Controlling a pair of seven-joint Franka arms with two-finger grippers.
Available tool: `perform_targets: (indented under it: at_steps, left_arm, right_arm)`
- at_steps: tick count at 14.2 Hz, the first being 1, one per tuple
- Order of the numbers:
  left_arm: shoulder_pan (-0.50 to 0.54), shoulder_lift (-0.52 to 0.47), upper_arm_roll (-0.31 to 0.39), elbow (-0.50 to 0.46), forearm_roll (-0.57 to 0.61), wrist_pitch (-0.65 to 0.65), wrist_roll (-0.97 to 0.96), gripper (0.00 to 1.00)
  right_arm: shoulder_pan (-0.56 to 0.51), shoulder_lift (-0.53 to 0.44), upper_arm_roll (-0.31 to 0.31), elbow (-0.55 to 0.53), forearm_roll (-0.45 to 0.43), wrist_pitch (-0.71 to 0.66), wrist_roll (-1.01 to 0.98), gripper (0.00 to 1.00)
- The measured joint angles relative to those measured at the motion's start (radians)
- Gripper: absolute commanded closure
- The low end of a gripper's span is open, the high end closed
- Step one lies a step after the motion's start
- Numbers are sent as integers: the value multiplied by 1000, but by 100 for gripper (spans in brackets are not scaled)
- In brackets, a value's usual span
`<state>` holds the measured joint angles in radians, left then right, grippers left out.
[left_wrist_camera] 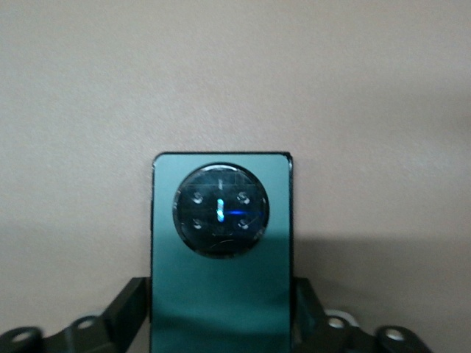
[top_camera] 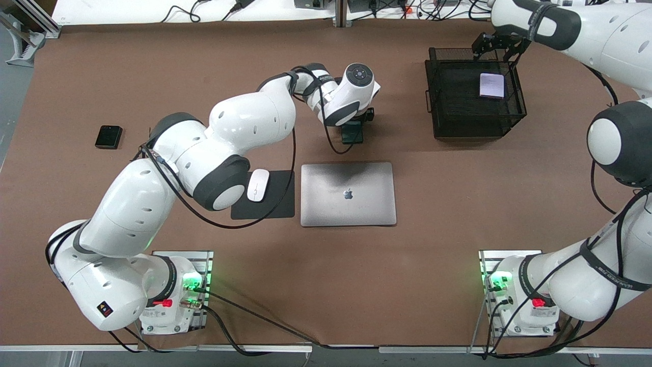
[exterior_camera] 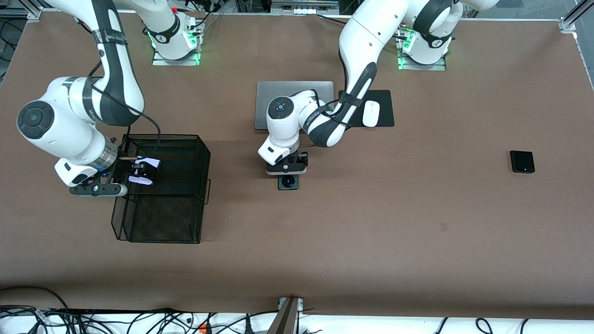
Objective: Place phones with both arms
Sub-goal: 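Lower the white phone into the holder while the left gripper carries the green phone, then set the green phone mid-table with the left gripper while the right gripper reaches it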
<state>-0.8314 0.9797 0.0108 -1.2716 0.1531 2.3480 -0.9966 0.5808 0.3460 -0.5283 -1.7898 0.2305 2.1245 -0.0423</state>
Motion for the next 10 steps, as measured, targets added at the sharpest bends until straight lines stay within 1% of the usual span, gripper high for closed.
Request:
perform_targets:
  at_steps: [3,6,7,8,10]
  left_arm:
    - [19,-11,21,31,0,-24,0,0]
    - [86,-80,24,38,0,-150,24,0]
    - [113,-113,22,22,0,-183,42,0]
    - [139,-152,20,-15,0,-199,62,0]
    - [189,-245,19,-136,0,-207,126,0]
  right_arm:
    - [0,13,0,79,0,-76,0,0]
    - [0,18,0,105,0,-87,0,0]
    - [0,18,1,109,0,-88,-1,0]
    - [1,17,3,112,0,-88,-2,0]
    - [29,18,9,118,2,-89,4,0]
